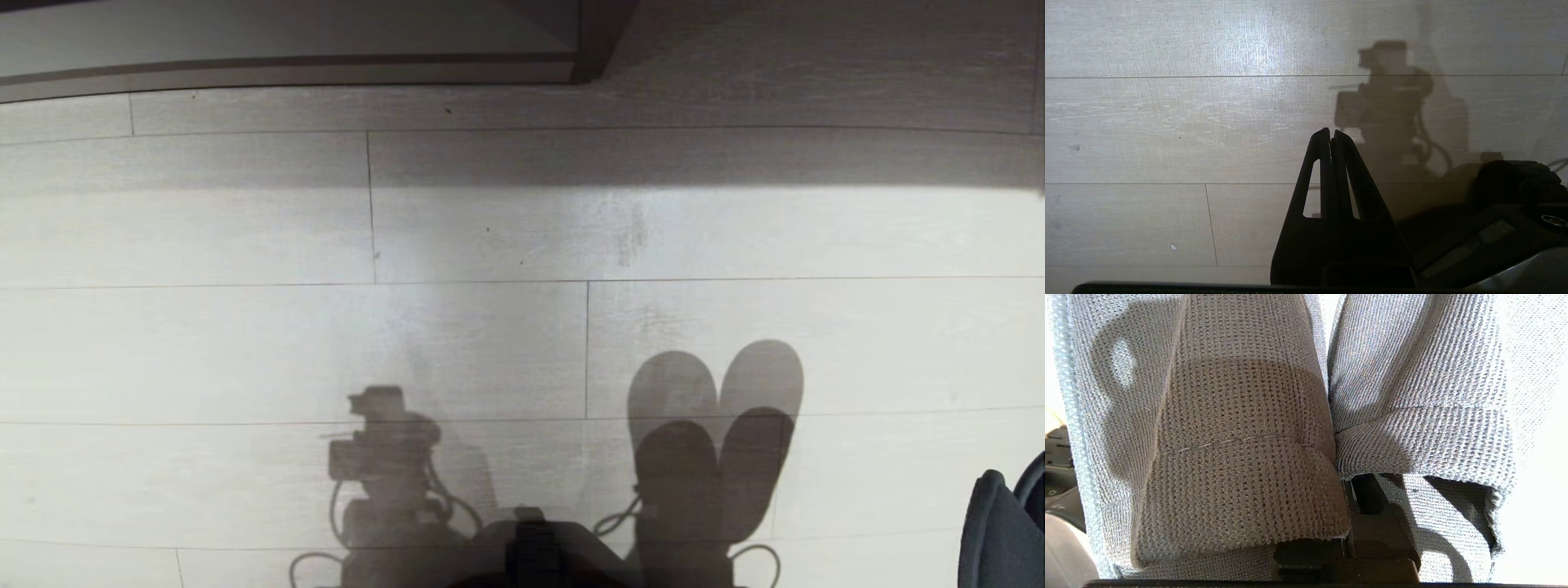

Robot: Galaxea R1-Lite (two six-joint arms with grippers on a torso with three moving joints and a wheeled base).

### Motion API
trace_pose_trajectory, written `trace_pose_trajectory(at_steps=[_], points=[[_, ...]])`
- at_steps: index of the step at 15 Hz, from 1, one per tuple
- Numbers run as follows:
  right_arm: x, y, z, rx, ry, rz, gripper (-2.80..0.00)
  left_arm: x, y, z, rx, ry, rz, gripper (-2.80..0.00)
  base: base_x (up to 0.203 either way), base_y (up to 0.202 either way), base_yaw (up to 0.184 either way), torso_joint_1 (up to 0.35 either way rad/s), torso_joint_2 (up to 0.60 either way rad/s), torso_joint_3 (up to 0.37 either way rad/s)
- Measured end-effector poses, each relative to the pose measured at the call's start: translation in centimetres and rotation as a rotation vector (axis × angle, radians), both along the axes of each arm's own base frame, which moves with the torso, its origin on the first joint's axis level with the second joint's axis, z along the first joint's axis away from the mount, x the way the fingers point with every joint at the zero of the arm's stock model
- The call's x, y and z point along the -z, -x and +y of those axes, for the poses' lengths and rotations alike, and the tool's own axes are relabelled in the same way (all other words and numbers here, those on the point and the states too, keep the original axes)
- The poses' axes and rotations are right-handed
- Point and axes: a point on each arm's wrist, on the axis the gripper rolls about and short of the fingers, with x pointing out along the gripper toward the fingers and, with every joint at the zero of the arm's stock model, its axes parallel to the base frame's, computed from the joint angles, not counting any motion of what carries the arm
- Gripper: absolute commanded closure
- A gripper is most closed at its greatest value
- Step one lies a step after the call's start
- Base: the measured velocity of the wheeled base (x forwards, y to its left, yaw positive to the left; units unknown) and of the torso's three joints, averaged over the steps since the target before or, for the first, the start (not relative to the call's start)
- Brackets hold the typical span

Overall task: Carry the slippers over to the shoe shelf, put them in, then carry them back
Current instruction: Place the slippers into the shoe cabinet

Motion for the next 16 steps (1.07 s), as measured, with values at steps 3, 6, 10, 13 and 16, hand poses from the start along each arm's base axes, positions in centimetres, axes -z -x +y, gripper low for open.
trace_pose_trajectory(at_steps=[3,6,10,13,16], points=[[0.0,0.0,0.0,0.0,-0.002,0.001,0.0,0.0,0.0,0.0,0.0,0.001,0.0,0.0,0.0,0.0,0.0,0.002,0.0,0.204],[0.01,-0.01,0.0,0.0,-0.004,0.001,0.0,0.0,0.0,0.0,0.0,0.001,0.0,0.0,0.0,0.0,0.0,0.001,0.0,0.208],[0.01,-0.01,0.0,0.0,-0.004,0.001,0.0,0.0,0.0,0.0,0.0,0.001,0.0,0.0,0.0,0.0,0.0,0.001,0.0,0.208],[0.01,-0.01,0.0,0.0,-0.006,0.001,0.0,0.0,0.0,0.0,0.0,0.002,0.0,0.0,0.0,0.0,0.0,0.002,0.0,0.199],[0.02,-0.01,0.0,0.0,-0.009,0.002,0.0,0.0,0.0,0.0,0.0,0.002,0.0,0.0,0.0,0.0,0.0,0.0,0.0,0.205]])
